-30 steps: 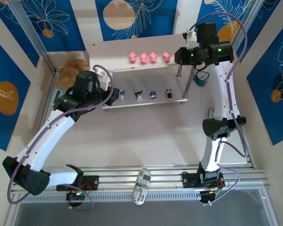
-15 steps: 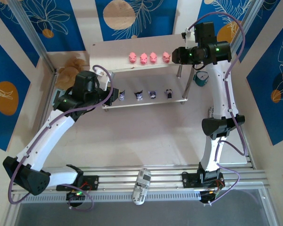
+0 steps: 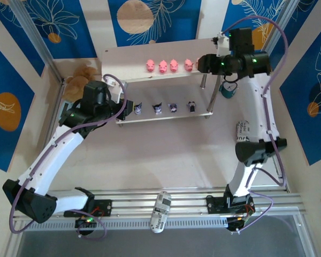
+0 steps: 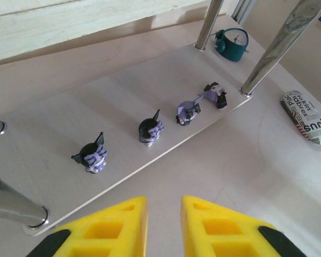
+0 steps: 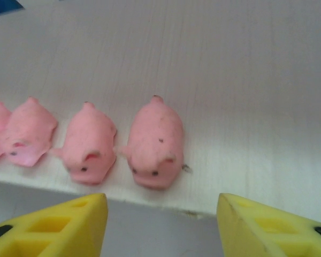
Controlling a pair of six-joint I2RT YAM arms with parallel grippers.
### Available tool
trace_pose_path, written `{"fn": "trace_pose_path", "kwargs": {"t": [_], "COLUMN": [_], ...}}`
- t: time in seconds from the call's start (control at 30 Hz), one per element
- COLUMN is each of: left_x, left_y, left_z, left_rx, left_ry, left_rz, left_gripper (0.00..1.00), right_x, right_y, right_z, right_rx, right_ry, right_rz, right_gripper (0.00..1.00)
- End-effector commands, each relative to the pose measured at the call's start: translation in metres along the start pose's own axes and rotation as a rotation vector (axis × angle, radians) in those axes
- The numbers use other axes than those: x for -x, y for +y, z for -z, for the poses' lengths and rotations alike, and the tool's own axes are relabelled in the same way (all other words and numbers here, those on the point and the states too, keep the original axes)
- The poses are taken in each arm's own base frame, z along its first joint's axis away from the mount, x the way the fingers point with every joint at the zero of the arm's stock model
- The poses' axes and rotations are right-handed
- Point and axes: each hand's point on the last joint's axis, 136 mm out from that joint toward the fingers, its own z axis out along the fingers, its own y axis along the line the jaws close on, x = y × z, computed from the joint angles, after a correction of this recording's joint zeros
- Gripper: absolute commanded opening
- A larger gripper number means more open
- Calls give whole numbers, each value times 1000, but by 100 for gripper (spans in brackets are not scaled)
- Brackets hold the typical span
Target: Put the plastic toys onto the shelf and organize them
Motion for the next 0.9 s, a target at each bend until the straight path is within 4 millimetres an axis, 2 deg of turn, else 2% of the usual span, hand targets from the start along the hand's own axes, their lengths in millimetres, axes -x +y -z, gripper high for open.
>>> {"fn": "trace_pose_path", "kwargs": {"t": [0.0,0.07,0.17,0.2,0.27,0.3,0.37,0.4,0.43,0.53,0.63,0.73,0.87], "left_x": [1,-2,-18,-26,-46,-57,-78,-88,-100,-125,-140,-150,-156], "left_y": [5,8,16,19,27,33,43,50,58,79,96,112,136], "left_z": [8,7,4,3,0,-1,-1,-1,-2,-1,2,6,14], "left_rx": [5,9,36,48,75,93,119,148,173,257,329,414,538], "left_ry": [-26,-25,4,16,43,58,84,90,98,79,15,-59,-132], "left_rz": [-8,1,17,27,46,60,80,89,96,110,116,120,136], "left_gripper": [24,25,27,27,28,28,32,59,99,100,100,100,100], "right_x": [23,18,-10,-25,-60,-82,-125,-148,-170,-217,-244,-264,-280], "right_y": [21,19,4,-6,-25,-41,-68,-80,-92,-120,-143,-162,-182], "right_z": [66,88,110,113,113,110,103,96,89,67,45,27,14], "right_rx": [86,58,-44,-87,-162,-219,-293,-315,-328,-347,-376,-428,-493], "right_ry": [-201,-249,-268,-269,-260,-247,-215,-194,-179,-168,-187,-177,-140], "right_rz": [10,5,-27,-52,-84,-120,-195,-243,-289,-419,-507,-536,-563], "right_gripper": [60,60,60,61,69,73,91,94,99,99,99,99,99]}}
